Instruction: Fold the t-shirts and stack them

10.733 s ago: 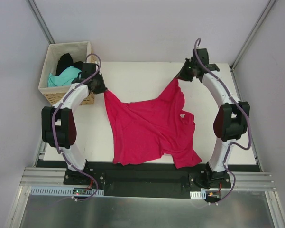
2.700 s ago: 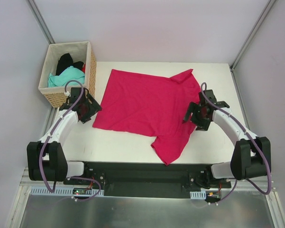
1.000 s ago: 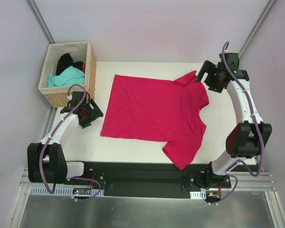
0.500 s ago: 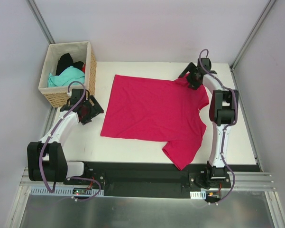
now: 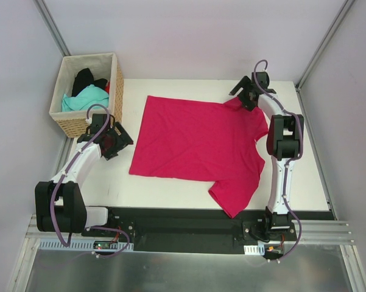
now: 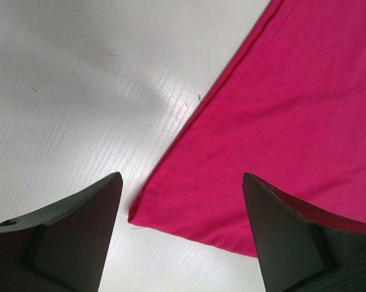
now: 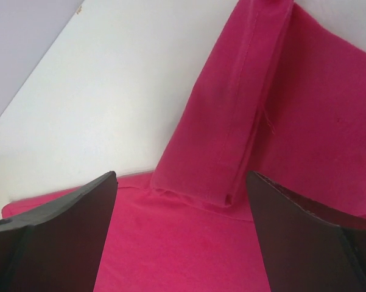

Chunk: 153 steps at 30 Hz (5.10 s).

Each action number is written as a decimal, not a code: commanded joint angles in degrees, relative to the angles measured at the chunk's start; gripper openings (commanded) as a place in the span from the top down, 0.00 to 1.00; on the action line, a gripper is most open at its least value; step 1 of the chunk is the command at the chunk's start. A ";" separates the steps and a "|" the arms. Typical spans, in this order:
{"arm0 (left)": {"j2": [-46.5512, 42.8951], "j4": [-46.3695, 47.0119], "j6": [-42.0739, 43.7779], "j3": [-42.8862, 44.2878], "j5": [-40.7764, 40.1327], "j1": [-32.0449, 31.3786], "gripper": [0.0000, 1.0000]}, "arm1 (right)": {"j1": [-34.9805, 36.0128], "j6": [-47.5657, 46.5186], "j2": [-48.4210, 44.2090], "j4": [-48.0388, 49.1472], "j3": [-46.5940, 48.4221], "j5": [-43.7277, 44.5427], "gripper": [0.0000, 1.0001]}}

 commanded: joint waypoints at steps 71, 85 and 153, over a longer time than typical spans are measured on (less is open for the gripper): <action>-3.68 2.86 0.43 -2.68 0.88 -0.50 0.18 | 2.98 -4.61 4.34 1.94 10.38 0.82 0.03; -5.18 0.31 0.87 -3.38 0.97 -0.50 0.18 | 3.33 -4.09 17.70 22.86 23.49 -5.78 0.03; 50.97 -1.71 10.81 64.81 0.18 -14.13 0.11 | -4.23 -17.89 -20.09 -9.84 -15.88 -6.03 0.03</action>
